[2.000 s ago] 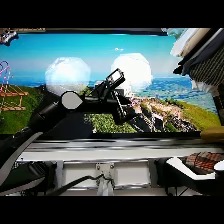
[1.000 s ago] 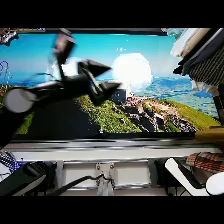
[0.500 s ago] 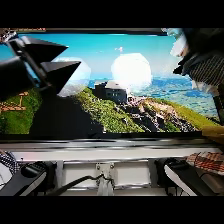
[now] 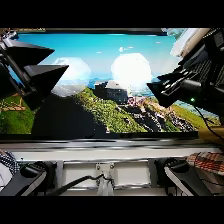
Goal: Fold the clothes and pants, and hang the long-sleeved shirts on hangers.
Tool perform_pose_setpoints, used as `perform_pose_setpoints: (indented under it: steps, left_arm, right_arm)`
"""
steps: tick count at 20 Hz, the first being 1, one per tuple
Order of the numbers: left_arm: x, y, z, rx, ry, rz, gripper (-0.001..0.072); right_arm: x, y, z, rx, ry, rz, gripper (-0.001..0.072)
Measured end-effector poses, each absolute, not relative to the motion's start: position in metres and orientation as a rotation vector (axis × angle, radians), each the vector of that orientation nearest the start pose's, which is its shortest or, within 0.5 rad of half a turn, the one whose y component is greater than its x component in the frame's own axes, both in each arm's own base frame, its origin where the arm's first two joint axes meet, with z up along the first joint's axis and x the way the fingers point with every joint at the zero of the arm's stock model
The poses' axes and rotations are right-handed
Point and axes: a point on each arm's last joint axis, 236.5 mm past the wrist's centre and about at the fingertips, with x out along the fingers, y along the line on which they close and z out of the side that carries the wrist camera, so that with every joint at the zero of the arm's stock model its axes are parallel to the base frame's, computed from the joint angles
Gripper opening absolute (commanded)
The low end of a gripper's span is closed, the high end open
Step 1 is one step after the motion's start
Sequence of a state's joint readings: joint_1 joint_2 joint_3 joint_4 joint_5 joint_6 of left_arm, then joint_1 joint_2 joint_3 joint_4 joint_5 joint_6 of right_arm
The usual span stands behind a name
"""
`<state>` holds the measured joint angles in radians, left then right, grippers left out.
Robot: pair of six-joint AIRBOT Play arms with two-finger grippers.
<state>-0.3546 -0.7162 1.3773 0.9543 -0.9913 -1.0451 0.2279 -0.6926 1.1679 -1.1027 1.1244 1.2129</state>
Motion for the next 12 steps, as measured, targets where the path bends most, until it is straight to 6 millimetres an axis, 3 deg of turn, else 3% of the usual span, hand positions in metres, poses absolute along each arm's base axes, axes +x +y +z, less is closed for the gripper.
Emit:
perform_pose_setpoints:
  steps: [12]
  left_arm:
    - [0.2494,-0.214,0.3705,0.128,0.178,-0.871,0.0439]
  right_arm:
    - [0.2734,0.1641,0.2392,-0.081,0.595,0.679,0.0464]
